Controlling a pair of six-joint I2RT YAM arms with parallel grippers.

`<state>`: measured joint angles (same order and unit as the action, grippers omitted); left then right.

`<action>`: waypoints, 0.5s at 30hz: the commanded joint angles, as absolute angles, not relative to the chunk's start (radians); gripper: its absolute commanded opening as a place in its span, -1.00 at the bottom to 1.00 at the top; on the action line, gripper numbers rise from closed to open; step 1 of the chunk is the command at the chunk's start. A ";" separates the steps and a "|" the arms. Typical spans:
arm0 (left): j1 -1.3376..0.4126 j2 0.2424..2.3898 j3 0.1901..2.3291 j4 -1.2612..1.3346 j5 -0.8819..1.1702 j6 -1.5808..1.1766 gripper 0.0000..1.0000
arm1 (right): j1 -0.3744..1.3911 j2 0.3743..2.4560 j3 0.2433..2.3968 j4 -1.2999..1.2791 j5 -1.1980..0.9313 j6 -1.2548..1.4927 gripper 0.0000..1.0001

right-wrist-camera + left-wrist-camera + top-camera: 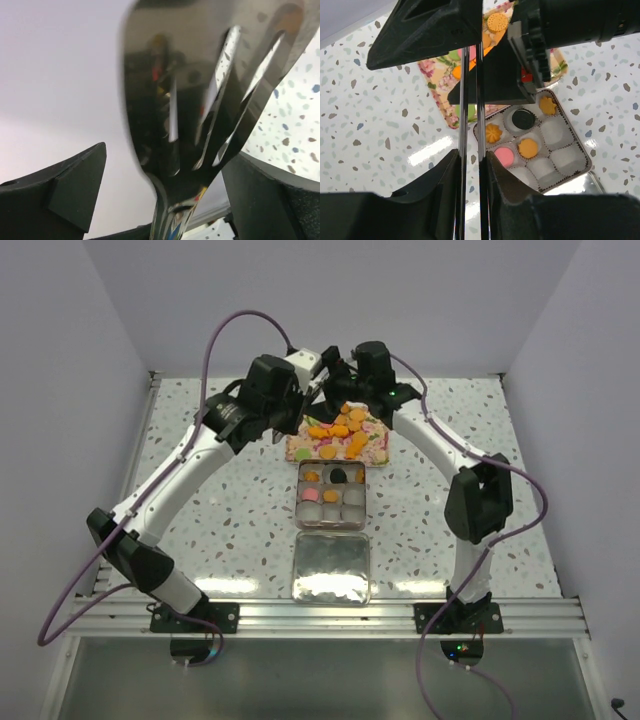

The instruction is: Pack the cookies

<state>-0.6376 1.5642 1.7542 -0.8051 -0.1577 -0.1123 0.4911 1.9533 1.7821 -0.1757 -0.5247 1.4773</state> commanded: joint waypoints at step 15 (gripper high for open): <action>-0.615 1.738 1.816 -0.851 -0.198 -0.045 -0.10 | 0.216 1.366 1.458 -0.722 -0.489 0.899 0.97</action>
